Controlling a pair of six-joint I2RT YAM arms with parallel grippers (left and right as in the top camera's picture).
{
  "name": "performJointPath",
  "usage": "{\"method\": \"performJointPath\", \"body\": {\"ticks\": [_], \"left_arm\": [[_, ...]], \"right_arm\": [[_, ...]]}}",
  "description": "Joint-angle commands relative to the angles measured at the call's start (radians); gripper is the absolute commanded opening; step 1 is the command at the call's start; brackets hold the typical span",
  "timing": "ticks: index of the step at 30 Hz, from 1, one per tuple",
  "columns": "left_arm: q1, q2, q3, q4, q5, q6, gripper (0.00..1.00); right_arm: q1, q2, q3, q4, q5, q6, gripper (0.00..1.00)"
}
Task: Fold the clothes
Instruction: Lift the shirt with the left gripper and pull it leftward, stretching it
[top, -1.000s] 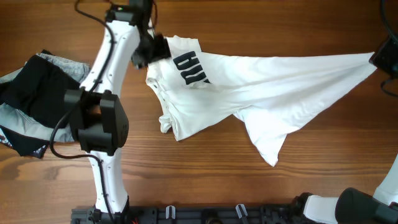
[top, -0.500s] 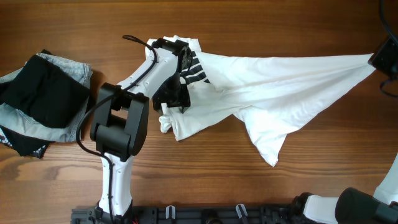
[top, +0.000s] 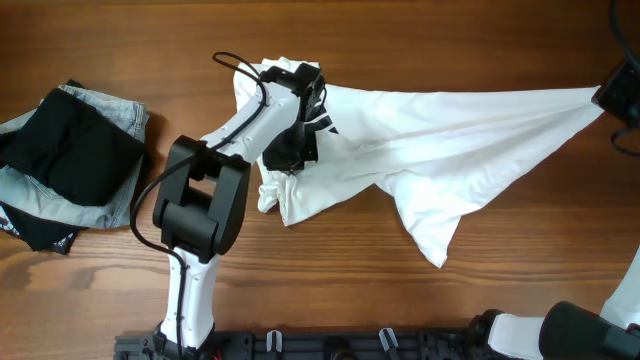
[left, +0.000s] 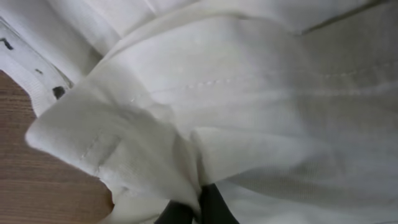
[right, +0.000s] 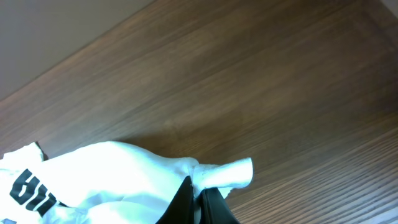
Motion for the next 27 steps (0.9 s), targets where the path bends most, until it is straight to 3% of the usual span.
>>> {"method": "performJointPath", "body": {"ticks": [1,7,12,19,27], "left_arm": [[0.011,-0.009,-0.001,0.0,0.008,0.028,0.04],[0.036,-0.114,0.056,-0.034,-0.04,0.058,0.04],[0.135,-0.327,0.107,-0.071,-0.023,0.111,0.04],[0.376,-0.726,0.109,-0.004,-0.01,0.111,0.04],[0.443,-0.902,0.109,0.027,-0.01,0.11,0.04]], "right_arm": [[-0.002,0.006,-0.008,0.0,0.003,0.001,0.05],[-0.002,0.006,-0.008,-0.004,0.003,0.001,0.05],[-0.002,0.006,-0.007,-0.004,0.003,0.004,0.05],[-0.002,-0.04,0.005,0.0,-0.058,0.005,0.04],[-0.002,-0.1,0.013,0.004,-0.058,0.005,0.05]]}}
